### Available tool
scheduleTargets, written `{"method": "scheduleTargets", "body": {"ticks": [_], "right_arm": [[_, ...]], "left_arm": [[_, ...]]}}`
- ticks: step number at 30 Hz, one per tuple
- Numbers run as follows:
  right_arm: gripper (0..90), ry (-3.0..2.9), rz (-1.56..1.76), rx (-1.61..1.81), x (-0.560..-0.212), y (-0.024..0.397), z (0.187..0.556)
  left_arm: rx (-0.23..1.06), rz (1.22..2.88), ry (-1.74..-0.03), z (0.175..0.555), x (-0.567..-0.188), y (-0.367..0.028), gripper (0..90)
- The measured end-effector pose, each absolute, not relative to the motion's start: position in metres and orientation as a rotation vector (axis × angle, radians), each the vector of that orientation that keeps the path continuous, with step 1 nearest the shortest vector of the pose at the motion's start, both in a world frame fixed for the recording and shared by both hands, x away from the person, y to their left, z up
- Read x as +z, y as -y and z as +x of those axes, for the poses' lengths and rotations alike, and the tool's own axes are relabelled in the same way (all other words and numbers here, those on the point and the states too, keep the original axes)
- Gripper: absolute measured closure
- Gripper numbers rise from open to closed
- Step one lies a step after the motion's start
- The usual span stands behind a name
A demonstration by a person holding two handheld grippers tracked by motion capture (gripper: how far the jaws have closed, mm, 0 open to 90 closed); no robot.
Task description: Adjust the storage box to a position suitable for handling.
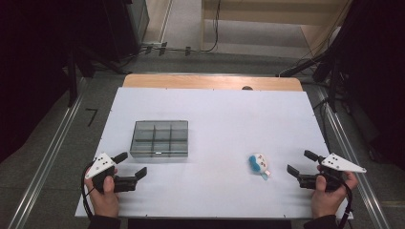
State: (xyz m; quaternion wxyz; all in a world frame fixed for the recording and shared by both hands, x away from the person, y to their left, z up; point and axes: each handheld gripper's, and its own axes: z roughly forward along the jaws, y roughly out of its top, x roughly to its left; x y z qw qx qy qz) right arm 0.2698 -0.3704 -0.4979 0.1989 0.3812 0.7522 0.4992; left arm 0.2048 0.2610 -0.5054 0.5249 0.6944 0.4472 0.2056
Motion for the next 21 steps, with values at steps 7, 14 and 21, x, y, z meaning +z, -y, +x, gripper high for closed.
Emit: {"method": "scheduleTargets", "body": {"ticks": [7, 14, 21], "right_arm": [[2.6, -2.129, 1.056, 1.404, -0.499, 0.369, 0.271], [2.7, -2.147, 1.053, 1.393, -0.499, 0.367, 0.271], [2.7, -2.146, 1.048, 1.409, -0.499, 0.368, 0.271]], "left_arm": [[0.494, 1.644, -1.077, 0.203, -0.502, -0.262, 1.6], [0.496, 1.656, -1.091, 0.205, -0.486, -0.257, 1.6], [0.494, 1.628, -1.094, 0.209, -0.473, -0.26, 7.9]]}}
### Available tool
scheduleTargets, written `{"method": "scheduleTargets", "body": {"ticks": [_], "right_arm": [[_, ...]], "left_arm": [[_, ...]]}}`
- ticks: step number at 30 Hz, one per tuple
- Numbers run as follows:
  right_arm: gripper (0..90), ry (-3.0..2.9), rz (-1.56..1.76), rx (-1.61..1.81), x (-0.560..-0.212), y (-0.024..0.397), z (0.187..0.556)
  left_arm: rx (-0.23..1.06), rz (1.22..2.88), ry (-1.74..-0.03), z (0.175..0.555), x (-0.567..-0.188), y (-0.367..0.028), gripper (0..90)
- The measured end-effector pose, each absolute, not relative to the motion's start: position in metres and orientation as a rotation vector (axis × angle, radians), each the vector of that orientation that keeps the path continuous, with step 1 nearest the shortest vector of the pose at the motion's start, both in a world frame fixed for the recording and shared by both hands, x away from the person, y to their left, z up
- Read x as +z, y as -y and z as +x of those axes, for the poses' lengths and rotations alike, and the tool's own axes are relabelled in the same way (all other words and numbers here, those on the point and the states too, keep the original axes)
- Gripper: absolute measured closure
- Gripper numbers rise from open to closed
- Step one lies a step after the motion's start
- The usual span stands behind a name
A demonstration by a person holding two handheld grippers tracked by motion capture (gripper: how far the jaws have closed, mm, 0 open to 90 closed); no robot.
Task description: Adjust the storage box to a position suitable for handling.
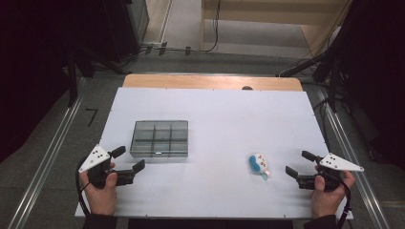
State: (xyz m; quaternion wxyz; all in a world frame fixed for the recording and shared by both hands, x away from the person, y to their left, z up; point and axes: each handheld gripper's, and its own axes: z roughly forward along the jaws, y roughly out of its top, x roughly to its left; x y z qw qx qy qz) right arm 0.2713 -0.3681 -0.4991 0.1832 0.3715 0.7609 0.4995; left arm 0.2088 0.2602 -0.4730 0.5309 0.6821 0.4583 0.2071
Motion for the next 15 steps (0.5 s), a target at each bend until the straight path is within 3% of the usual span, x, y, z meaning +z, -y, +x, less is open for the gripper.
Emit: {"method": "scheduleTargets", "body": {"ticks": [9, 11, 12, 15], "right_arm": [[2.7, -2.144, 1.05, 1.415, -0.5, 0.369, 0.271], [2.7, -2.144, 1.051, 1.415, -0.5, 0.369, 0.271], [2.7, -2.144, 1.051, 1.415, -0.5, 0.369, 0.271], [2.7, -2.142, 1.056, 1.416, -0.5, 0.369, 0.271]], "left_arm": [[0.519, 1.625, -1.154, 0.227, -0.456, -0.271, 23.5], [0.516, 1.617, -1.18, 0.233, -0.452, -0.276, 31.7], [0.509, 1.612, -1.188, 0.236, -0.451, -0.279, 31.7], [0.491, 1.616, -1.194, 0.246, -0.445, -0.286, 47.5]]}}
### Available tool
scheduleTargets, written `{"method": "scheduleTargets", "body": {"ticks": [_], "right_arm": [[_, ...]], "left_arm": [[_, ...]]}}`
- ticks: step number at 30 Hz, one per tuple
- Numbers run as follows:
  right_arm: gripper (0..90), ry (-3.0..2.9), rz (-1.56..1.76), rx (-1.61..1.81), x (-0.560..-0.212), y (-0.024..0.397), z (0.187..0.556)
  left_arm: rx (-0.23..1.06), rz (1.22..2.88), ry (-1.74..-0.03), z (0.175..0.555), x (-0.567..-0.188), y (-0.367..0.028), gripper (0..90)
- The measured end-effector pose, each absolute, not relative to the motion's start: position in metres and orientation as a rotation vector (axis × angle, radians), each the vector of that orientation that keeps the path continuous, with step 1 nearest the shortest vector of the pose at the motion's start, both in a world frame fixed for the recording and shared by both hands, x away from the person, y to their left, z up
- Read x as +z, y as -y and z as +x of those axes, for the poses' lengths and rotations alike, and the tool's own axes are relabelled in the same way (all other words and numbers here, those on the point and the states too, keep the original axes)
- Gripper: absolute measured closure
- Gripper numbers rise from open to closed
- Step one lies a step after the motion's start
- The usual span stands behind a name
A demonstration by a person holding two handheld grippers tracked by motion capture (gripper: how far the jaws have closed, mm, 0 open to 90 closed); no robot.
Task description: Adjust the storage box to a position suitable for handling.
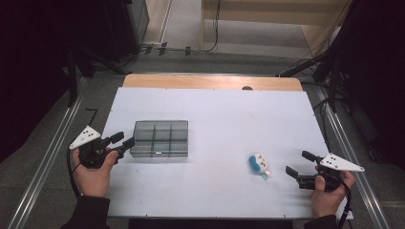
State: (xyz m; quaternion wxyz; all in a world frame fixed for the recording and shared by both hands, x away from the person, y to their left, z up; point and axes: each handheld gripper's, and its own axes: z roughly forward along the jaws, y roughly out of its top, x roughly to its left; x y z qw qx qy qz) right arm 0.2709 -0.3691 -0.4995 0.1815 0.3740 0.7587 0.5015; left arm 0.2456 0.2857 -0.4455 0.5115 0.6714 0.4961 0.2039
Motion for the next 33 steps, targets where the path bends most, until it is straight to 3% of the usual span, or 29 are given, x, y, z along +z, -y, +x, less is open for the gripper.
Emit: {"method": "scheduleTargets", "body": {"ticks": [7, 19, 33], "right_arm": [[2.7, -2.137, 1.059, 1.415, -0.5, 0.369, 0.271], [2.7, -2.133, 1.06, 1.418, -0.5, 0.37, 0.27], [2.7, -2.13, 1.06, 1.418, -0.5, 0.37, 0.27]], "left_arm": [[0.469, 1.662, -1.214, 0.271, -0.439, -0.29, 68.1], [0.436, 1.689, -1.286, 0.312, -0.443, -0.294, 88.4], [0.369, 1.699, -1.411, 0.348, -0.463, -0.305, 90.0]]}}
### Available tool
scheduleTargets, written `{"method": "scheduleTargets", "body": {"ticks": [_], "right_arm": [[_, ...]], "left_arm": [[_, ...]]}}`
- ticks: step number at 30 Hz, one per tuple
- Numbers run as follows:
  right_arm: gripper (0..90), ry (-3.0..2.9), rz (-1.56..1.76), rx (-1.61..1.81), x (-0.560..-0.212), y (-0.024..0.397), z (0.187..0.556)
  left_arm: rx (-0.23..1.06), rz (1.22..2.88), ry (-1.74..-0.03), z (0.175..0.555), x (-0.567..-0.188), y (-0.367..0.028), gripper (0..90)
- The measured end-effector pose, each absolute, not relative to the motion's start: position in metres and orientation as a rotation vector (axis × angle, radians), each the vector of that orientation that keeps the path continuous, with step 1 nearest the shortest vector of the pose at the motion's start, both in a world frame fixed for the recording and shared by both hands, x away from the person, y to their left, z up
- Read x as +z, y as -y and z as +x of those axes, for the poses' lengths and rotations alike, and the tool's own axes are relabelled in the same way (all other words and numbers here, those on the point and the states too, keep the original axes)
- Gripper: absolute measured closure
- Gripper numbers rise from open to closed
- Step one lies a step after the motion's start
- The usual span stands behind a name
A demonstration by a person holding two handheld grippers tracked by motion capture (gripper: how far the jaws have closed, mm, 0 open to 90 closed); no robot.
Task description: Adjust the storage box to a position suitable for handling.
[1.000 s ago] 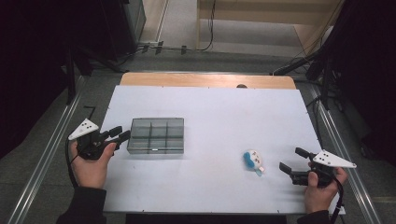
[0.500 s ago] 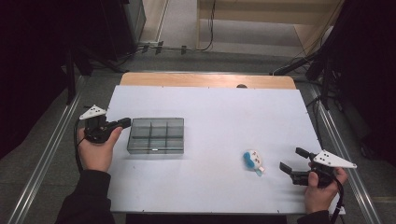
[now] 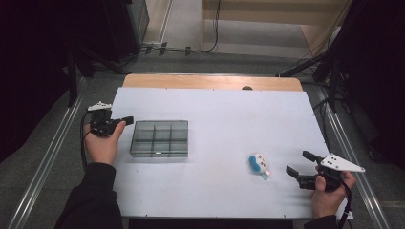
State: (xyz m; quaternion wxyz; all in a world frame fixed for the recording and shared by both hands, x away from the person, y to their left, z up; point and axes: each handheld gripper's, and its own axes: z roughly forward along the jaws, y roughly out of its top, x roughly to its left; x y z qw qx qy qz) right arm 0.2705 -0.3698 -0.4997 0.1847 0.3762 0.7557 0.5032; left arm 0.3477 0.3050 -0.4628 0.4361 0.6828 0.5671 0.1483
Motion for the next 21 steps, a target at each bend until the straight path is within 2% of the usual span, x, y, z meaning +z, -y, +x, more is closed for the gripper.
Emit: {"method": "scheduleTargets", "body": {"ticks": [21], "right_arm": [[2.7, -2.12, 1.062, 1.421, -0.5, 0.371, 0.271]], "left_arm": [[0.302, 1.677, -1.473, 0.366, -0.484, -0.306, 90.0]]}}
